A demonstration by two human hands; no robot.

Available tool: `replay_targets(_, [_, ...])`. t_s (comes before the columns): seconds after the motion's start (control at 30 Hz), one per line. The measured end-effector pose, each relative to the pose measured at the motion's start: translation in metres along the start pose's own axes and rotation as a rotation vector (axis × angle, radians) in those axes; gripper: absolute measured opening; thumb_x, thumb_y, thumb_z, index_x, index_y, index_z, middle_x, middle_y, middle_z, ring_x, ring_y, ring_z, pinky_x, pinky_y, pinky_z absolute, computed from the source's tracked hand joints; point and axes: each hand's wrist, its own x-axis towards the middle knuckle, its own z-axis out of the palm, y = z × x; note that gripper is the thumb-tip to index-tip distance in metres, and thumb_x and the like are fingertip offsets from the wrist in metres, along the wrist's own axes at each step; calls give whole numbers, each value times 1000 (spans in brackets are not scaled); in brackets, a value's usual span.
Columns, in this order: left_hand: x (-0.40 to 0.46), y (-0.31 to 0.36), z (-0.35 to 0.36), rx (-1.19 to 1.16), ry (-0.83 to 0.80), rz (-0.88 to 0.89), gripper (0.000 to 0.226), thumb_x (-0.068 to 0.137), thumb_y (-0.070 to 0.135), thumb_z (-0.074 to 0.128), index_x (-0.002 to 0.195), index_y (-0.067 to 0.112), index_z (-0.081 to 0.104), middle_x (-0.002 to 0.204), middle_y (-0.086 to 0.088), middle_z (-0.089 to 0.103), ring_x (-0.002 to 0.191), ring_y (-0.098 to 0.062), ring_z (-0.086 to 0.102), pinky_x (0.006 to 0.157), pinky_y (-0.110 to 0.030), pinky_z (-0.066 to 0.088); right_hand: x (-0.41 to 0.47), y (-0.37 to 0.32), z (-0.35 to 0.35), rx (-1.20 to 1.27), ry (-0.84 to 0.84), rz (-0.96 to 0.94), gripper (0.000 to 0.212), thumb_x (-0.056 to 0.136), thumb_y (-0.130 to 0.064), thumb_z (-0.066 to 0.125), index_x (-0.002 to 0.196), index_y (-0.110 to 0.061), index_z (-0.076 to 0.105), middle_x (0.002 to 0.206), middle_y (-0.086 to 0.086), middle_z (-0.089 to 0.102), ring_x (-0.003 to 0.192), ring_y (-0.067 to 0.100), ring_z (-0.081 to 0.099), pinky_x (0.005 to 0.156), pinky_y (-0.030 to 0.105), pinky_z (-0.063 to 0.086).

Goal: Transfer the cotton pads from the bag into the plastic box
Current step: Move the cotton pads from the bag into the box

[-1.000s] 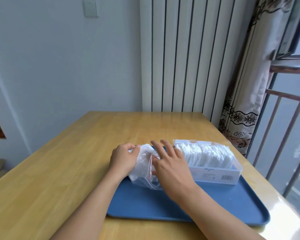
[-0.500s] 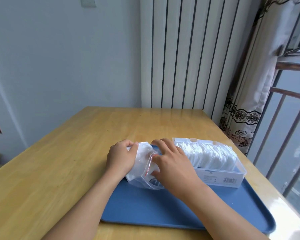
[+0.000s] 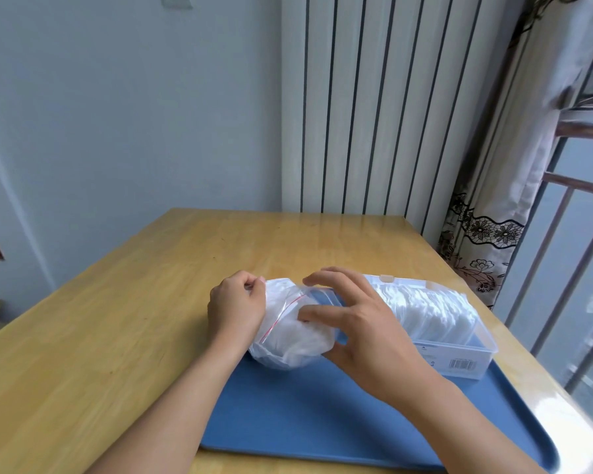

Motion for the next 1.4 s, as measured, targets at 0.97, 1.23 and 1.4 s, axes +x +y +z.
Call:
replay_targets(0.97, [-96, 125, 18, -1097, -619, -219, 26, 104, 19, 49, 126, 26, 61, 115, -11, 75, 104, -25, 73, 77, -33, 55, 3, 13, -45, 791, 269, 617, 57, 68, -17, 51, 117, -46, 57, 117, -14, 61, 104, 14, 61, 70, 23, 50])
replay_targets(1.23, [-90, 109, 11, -1112, -609, -323, 32, 98, 33, 59, 129, 23, 56, 101, -9, 77, 83, -22, 72, 60, -28, 53, 0, 4, -37, 638, 66, 565, 82, 65, -30, 52, 142, -47, 33, 119, -3, 61, 116, 17, 57, 90, 33, 55])
replay_targets(1.4, [-88, 103, 16, -1124, -560, -266, 24, 100, 26, 58, 124, 24, 53, 95, -8, 78, 82, -20, 74, 69, -31, 54, 3, 8, -52, 797, -38, 585, 63, 89, -21, 64, 145, -39, 41, 98, -17, 64, 99, -1, 63, 83, 16, 49])
